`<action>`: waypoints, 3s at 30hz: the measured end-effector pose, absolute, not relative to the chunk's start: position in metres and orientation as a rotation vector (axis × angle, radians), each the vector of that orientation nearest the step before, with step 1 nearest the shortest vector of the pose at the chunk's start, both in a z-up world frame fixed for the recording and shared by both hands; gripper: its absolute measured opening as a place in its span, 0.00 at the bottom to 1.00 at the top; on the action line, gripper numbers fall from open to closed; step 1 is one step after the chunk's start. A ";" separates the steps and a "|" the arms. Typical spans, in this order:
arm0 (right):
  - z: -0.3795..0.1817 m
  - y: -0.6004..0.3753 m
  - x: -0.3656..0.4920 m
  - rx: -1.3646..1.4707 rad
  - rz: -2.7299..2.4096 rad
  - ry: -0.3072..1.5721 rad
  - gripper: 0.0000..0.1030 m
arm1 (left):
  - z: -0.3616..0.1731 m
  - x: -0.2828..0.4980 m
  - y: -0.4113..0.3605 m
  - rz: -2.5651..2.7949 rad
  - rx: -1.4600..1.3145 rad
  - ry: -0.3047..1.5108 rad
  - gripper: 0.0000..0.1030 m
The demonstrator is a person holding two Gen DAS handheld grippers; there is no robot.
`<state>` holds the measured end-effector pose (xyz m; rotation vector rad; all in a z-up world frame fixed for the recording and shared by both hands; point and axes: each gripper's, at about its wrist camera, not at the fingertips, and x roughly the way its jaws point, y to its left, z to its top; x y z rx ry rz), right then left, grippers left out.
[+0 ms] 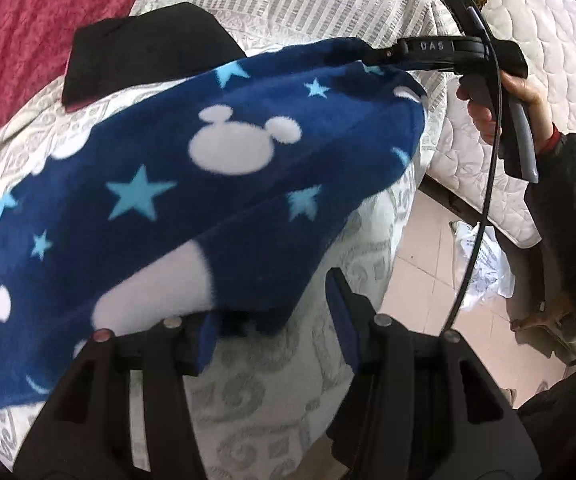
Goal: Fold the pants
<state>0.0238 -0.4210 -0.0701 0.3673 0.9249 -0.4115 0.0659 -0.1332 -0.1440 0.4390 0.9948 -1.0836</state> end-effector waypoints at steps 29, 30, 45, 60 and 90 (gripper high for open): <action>-0.056 -0.452 0.003 0.368 -0.482 0.917 0.67 | -0.149 0.049 -0.131 -1.027 0.384 1.082 0.26; -0.056 -0.449 -0.004 0.392 -0.460 0.924 0.67 | -0.150 0.049 -0.131 -1.024 0.377 1.086 0.27; -0.073 -0.423 -0.028 0.361 -0.616 1.076 0.61 | -0.119 0.062 -0.047 -0.823 0.211 1.048 0.48; -0.002 -0.179 0.074 0.191 -0.063 0.894 0.64 | -0.086 0.120 0.198 -0.287 -0.244 0.928 0.53; -0.090 0.041 0.220 0.122 0.258 1.047 0.64 | -0.166 0.231 0.312 -0.098 -0.378 1.029 0.61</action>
